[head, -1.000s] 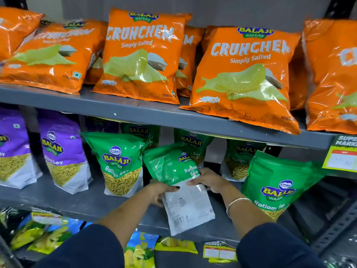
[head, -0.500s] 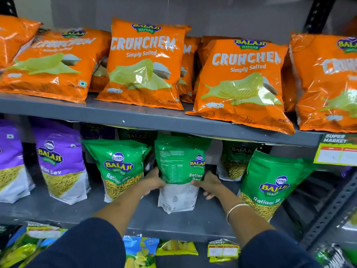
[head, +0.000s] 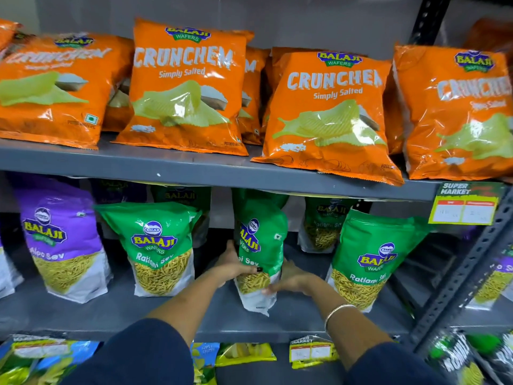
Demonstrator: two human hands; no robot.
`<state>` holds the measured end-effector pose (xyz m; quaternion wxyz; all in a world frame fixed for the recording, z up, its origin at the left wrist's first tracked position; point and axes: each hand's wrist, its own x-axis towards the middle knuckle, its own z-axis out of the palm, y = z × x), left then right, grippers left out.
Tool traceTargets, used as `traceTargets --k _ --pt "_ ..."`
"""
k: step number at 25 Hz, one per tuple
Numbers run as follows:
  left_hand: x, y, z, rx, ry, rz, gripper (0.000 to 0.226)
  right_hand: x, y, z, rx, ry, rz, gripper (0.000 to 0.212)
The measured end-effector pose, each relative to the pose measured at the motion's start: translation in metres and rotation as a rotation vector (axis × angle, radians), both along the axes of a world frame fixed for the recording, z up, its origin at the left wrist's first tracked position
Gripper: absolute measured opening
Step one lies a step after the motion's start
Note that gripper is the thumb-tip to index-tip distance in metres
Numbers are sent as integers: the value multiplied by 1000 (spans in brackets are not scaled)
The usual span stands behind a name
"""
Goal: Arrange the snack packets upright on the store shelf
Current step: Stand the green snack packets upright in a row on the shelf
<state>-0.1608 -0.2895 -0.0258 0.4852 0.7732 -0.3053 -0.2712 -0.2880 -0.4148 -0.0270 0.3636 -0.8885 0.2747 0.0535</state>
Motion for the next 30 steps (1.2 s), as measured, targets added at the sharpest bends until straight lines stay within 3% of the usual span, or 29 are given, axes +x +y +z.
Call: traceTargets --k 3,5,8,11,15,20,30 --pt "-3 -8 1 96 43 -181 96 -5 -9 -9 153 -239 -226 94" --pt "2 -8 3 147 79 -281 89 -13 -21 -9 238 -320 -335 87" --pt "7 -14 3 100 -23 -137 82 -17 -33 -8 185 -346 -387 70" --pt "0 -24 4 31 58 -87 100 -20 -32 -6 288 -351 -340 68" --pt "-1 -27 -1 102 -77 -39 110 -21 -36 -5 349 -393 -310 78" --pt "-4 -20 -9 -38 3 -30 95 -17 -40 -6 303 -400 -309 71" --pt "-4 -16 -25 109 -7 -71 85 -22 -36 -12 472 -279 -230 80"
